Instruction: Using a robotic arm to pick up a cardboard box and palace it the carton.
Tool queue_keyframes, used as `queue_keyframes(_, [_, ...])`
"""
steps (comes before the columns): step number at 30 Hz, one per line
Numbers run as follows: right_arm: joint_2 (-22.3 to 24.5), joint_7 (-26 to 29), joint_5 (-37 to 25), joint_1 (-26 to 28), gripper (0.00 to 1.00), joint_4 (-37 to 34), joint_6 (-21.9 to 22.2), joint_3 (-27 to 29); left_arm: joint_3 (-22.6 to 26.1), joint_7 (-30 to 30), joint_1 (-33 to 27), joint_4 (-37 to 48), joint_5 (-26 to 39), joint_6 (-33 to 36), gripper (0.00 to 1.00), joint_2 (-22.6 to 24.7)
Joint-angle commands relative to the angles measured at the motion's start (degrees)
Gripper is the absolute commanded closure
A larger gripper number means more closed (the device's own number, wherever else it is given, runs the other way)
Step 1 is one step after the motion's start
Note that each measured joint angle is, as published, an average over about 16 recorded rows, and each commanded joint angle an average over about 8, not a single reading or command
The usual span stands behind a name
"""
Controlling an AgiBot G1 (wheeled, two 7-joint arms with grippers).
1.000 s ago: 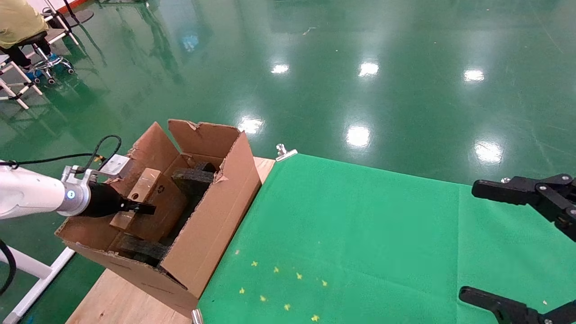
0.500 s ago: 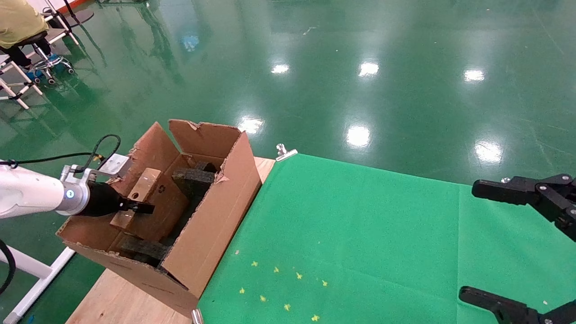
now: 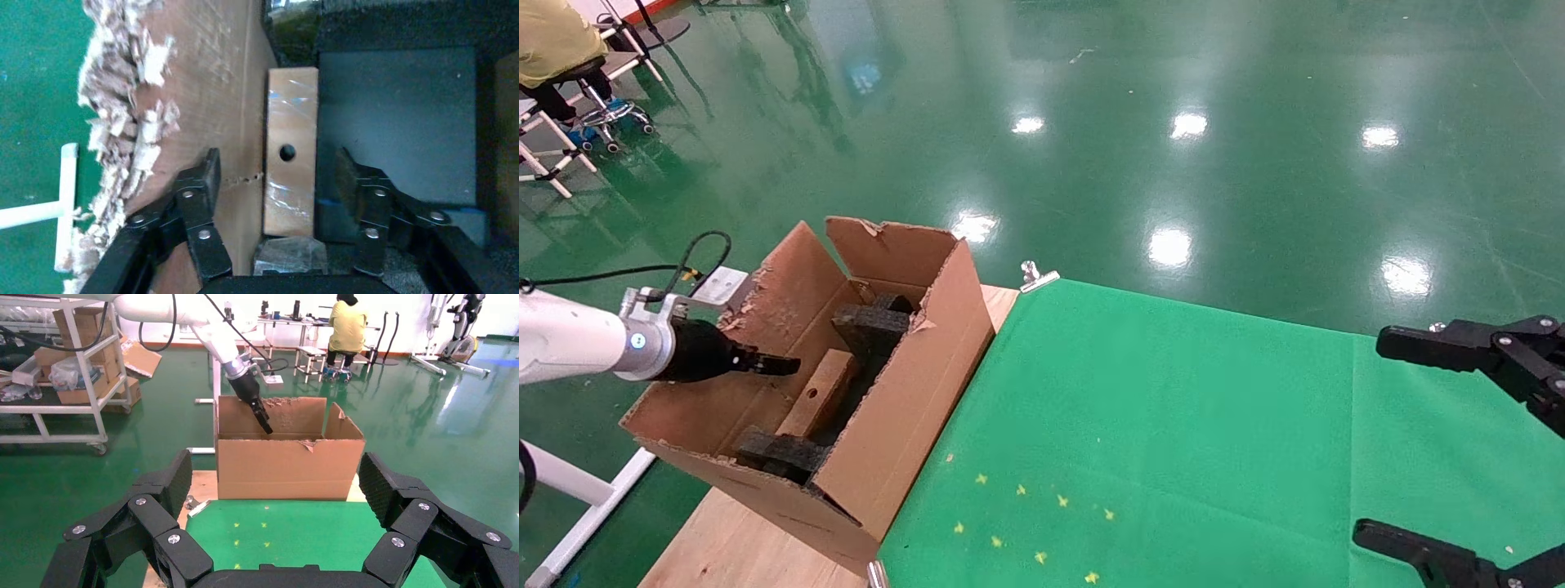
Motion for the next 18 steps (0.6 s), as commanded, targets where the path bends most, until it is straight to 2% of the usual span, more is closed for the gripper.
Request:
queue_keyframes(1, [0.00, 0.00, 0.00, 0.00, 0.00, 0.00, 0.00, 0.00, -0.07, 0.03, -0.19, -0.05, -0.10, 0.18, 0.00, -0.16])
queue_keyframes(10, [0.01, -0.01, 0.02, 0.01, 0.00, 0.00, 0.01, -0.02, -1.86, 0.74, -5.20, -3.84, -2.67, 4.04, 0.00, -2.18])
queue_keyframes(18, [0.02, -0.02, 0.03, 0.01, 0.00, 0.00, 0.02, -0.04, -6.87, 1.94, -8.43, -11.57, -10.71, 13.51, 0.00, -4.98])
